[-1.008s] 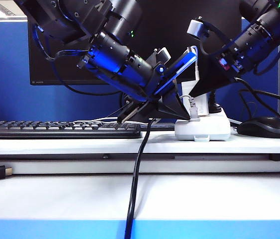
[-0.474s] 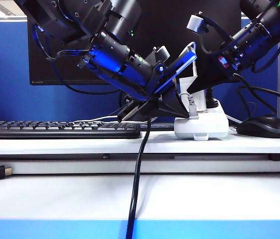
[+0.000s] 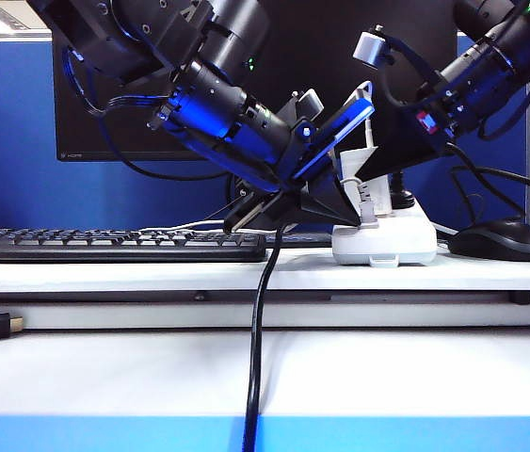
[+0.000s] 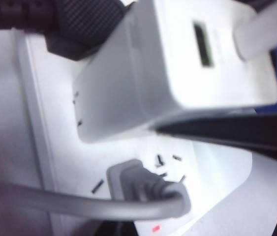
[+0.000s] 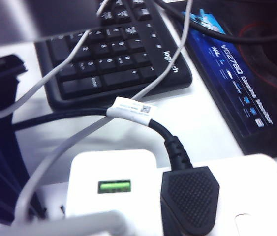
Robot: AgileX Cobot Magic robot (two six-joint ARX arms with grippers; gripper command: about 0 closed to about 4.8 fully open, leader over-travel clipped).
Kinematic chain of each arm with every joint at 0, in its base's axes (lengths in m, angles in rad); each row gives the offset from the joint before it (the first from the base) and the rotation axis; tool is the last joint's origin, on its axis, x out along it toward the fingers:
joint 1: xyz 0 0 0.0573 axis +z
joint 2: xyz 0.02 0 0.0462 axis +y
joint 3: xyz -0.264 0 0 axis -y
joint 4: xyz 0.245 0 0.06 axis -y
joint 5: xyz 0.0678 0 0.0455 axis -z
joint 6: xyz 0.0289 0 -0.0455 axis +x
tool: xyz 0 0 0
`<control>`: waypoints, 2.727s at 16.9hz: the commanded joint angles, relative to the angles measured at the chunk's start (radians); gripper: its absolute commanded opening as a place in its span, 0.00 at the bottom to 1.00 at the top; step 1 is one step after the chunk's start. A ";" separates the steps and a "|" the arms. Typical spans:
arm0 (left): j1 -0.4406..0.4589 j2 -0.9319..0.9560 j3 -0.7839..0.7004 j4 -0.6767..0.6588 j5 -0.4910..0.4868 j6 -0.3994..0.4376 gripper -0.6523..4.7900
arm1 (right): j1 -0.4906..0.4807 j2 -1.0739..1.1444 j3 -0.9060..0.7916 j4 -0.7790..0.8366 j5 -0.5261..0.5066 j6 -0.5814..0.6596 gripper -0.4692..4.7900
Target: Unplug the white charger from the socket, then place it next to the socket.
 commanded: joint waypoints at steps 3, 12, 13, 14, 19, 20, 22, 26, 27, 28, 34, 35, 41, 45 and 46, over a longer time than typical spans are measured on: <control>-0.005 0.018 -0.007 -0.064 -0.005 0.006 0.11 | 0.011 -0.027 0.023 0.048 -0.072 -0.050 0.09; -0.005 0.020 -0.006 -0.039 -0.003 0.040 0.11 | 0.008 -0.034 0.023 0.169 -0.042 0.113 0.09; -0.005 0.020 -0.006 -0.023 -0.003 0.044 0.11 | 0.003 -0.034 0.023 0.187 -0.021 0.145 0.09; -0.005 0.020 -0.006 -0.006 -0.003 0.044 0.11 | 0.002 -0.034 0.023 0.212 0.003 0.202 0.09; -0.003 -0.009 0.012 0.031 -0.004 0.047 0.11 | -0.047 -0.048 0.024 0.340 0.018 0.488 0.09; -0.003 -0.029 0.020 0.031 -0.004 0.062 0.11 | -0.063 -0.062 0.024 0.355 0.021 0.564 0.09; -0.003 -0.066 0.042 0.018 -0.025 0.098 0.11 | -0.093 -0.101 0.024 0.344 0.023 0.693 0.09; -0.003 -0.132 0.107 -0.116 -0.165 0.190 0.11 | -0.089 -0.143 0.024 0.334 -0.021 0.808 0.09; -0.003 -0.145 0.131 -0.174 -0.211 0.225 0.11 | -0.080 -0.143 0.024 0.329 -0.065 0.812 0.09; -0.003 -0.153 0.148 -0.212 -0.246 0.253 0.11 | -0.070 -0.143 0.024 0.313 -0.072 0.822 0.09; 0.000 -0.170 0.167 -0.373 -0.299 0.303 0.11 | -0.064 -0.142 0.024 0.265 -0.069 0.826 0.09; 0.000 -0.153 0.167 -0.378 -0.282 0.285 0.11 | -0.064 -0.142 0.024 0.274 -0.068 0.826 0.09; -0.004 -0.009 0.167 -0.350 -0.245 0.237 0.11 | -0.064 -0.142 0.024 0.355 -0.003 0.826 0.09; -0.018 0.073 0.167 -0.269 -0.196 0.224 0.11 | -0.064 -0.143 0.024 0.380 -0.001 0.826 0.09; -0.029 0.083 0.167 -0.240 -0.197 0.223 0.11 | -0.064 -0.143 0.024 0.387 -0.002 0.827 0.09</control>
